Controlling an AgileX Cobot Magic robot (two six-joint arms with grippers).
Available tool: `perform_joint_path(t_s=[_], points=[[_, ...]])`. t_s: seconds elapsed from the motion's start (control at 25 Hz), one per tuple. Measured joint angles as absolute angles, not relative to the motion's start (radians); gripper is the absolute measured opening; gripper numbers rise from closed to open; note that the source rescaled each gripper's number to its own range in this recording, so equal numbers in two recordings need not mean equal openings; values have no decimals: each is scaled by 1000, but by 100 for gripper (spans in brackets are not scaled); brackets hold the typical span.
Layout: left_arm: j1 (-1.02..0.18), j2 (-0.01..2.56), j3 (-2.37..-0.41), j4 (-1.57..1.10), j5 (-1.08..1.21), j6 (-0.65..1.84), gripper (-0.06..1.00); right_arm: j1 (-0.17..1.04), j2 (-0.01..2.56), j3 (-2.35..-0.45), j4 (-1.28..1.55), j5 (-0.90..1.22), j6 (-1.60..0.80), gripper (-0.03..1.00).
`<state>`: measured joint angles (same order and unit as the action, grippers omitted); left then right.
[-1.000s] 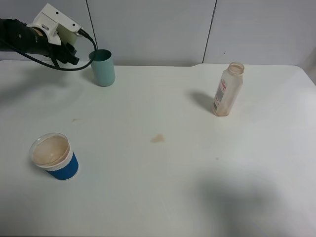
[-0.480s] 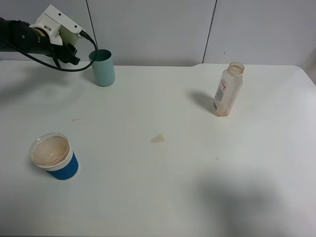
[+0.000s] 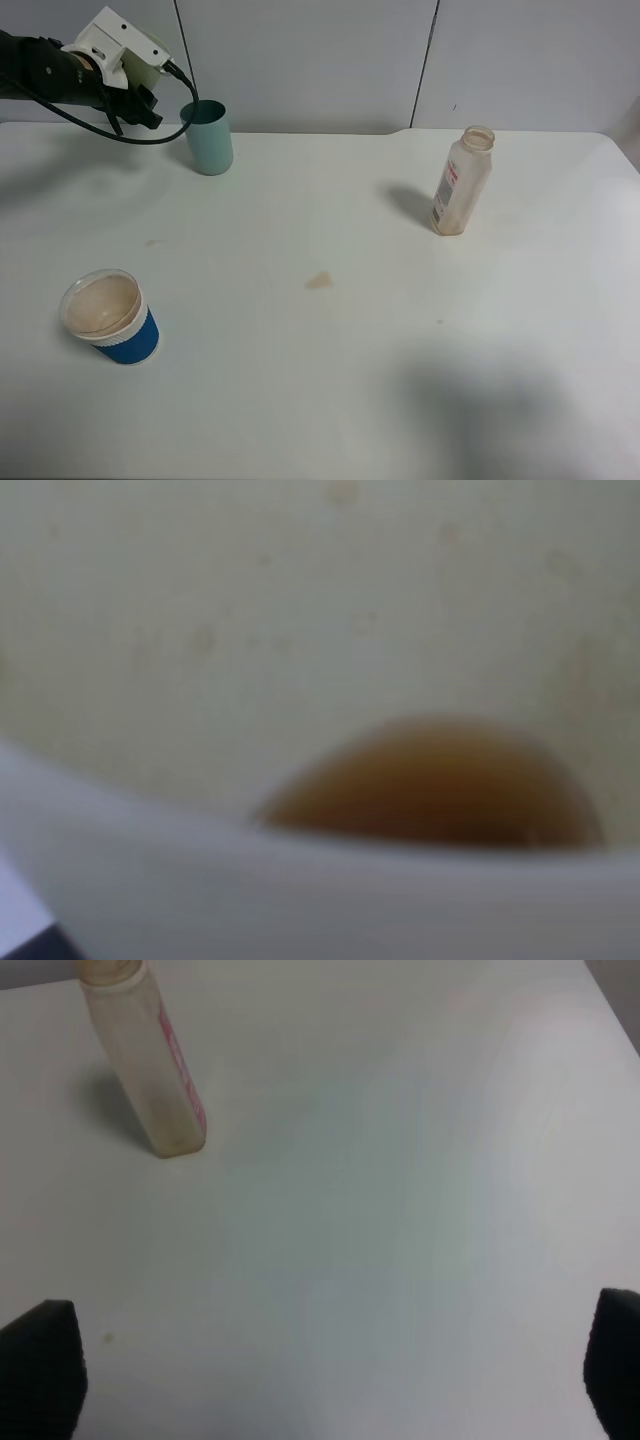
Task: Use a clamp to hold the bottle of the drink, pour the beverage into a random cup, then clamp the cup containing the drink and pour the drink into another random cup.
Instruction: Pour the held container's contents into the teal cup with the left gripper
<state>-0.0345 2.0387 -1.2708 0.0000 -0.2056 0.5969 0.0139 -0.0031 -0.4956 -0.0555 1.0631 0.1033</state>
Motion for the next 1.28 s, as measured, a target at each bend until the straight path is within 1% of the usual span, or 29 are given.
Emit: perform_joint_path(t_s=[0.36, 0.6, 0.96, 1.28], points=[[-37, 2039, -1271, 9, -204, 643, 2, 14, -3, -496, -55, 1063, 103, 100], [-59, 2040, -1271, 10, -204, 695, 2, 14, -3, -496, -55, 1063, 103, 100], [-63, 2051, -1272, 9, -209, 711, 2, 14, -3, -496, -55, 1063, 103, 100], [-70, 2051, -1273, 9, -215, 783, 2, 14, -3, -496, -55, 1063, 103, 100]])
